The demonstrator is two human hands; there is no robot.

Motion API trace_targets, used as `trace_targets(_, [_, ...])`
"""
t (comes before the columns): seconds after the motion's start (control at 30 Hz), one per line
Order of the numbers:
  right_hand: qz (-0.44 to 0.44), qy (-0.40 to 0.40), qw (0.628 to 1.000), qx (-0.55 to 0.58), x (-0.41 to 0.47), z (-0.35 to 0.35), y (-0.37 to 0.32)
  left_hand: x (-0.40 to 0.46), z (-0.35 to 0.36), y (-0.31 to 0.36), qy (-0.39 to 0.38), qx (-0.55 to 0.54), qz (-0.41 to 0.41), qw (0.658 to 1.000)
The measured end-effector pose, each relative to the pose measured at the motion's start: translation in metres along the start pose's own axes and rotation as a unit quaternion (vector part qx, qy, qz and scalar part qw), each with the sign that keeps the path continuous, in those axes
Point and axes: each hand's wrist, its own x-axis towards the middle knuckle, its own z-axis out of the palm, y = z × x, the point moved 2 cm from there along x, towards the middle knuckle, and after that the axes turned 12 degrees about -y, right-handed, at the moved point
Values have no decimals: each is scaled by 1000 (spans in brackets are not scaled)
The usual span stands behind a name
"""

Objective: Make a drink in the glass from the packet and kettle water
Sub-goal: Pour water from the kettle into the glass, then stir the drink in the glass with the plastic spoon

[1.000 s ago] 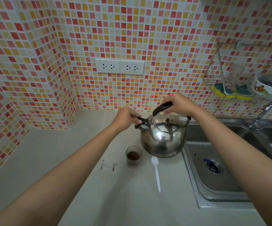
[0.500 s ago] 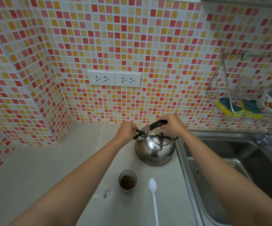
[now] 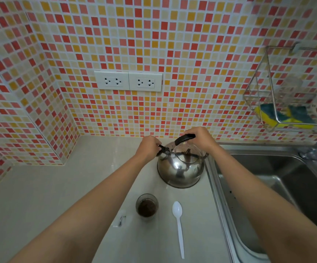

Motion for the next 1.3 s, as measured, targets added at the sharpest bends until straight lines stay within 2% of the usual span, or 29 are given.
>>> trace_targets(0.33, [23, 1, 1000, 0, 4, 3, -1, 9, 5, -8, 5, -13, -12, 1000])
trace_targets(0.53, [51, -11, 995, -89, -1, 4, -9, -4, 5, -17, -29, -77, -12, 997])
trace_targets(0.63, [42, 61, 985, -153, -16, 12, -18, -29, 1, -22, -21, -103, 30, 994])
trace_targets(0.73, [-7, 153, 982, -108, -47, 35, -32, -64, 2, -38, -21, -122, 72, 990])
trace_targets(0.83, [-12, 152, 987, -58, -81, 72, -39, -101, 12, -65, -32, -142, 81, 986])
trace_targets(1.03, [95, 74, 991, 59, -145, 153, -19, -148, 47, -111, -78, -226, 59, 969])
trace_targets(1.2, [244, 29, 967, 71, -185, 208, 3, -159, 71, -125, -80, -266, 53, 959])
trace_targets(1.3, [301, 10, 948, 102, -199, 228, 9, -158, 74, -129, -72, -282, 52, 955])
